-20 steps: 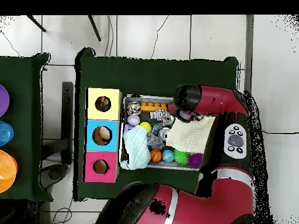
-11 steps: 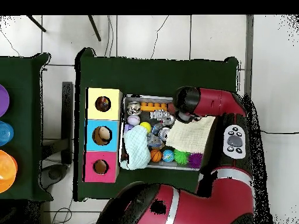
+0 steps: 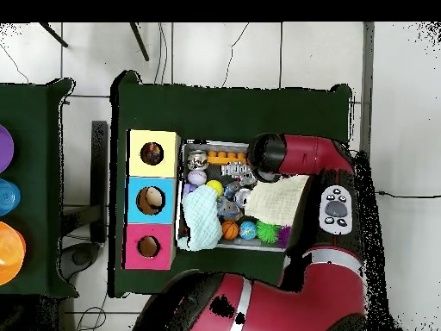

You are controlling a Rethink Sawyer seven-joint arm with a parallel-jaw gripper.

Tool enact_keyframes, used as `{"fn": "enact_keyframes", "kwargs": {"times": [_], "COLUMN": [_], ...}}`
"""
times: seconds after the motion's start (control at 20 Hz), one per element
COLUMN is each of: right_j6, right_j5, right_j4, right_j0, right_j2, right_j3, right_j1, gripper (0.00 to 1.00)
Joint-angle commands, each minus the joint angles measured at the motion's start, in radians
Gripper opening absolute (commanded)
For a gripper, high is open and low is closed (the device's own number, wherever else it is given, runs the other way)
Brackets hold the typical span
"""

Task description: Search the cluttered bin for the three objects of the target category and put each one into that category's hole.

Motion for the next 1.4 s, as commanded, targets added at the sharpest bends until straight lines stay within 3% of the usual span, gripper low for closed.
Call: {"fn": "enact_keyframes", "kwargs": {"times": [0.05,0.35,0.7,0.85,1.15,1.4], "right_j6": [0.117,0.018,0.023,0.044,0.103,0.204], "right_j5": [-0.098,-0.035,0.129,0.179,0.346,0.336], "right_j4": [-0.051,0.068,0.179,0.197,0.226,0.284], "right_j0": [0.060,0.046,0.092,0.135,0.228,0.294], "right_j2": [-0.022,0.063,0.087,0.074,0.063,0.056], "right_j3": [0.135,0.332,0.411,0.399,0.297,0.293], "right_j1": [-0.049,-0.285,-0.442,-0.476,-0.500,-0.476], "gripper": [0.00,0.00,0.00,0.00,0.00,0.00]}}
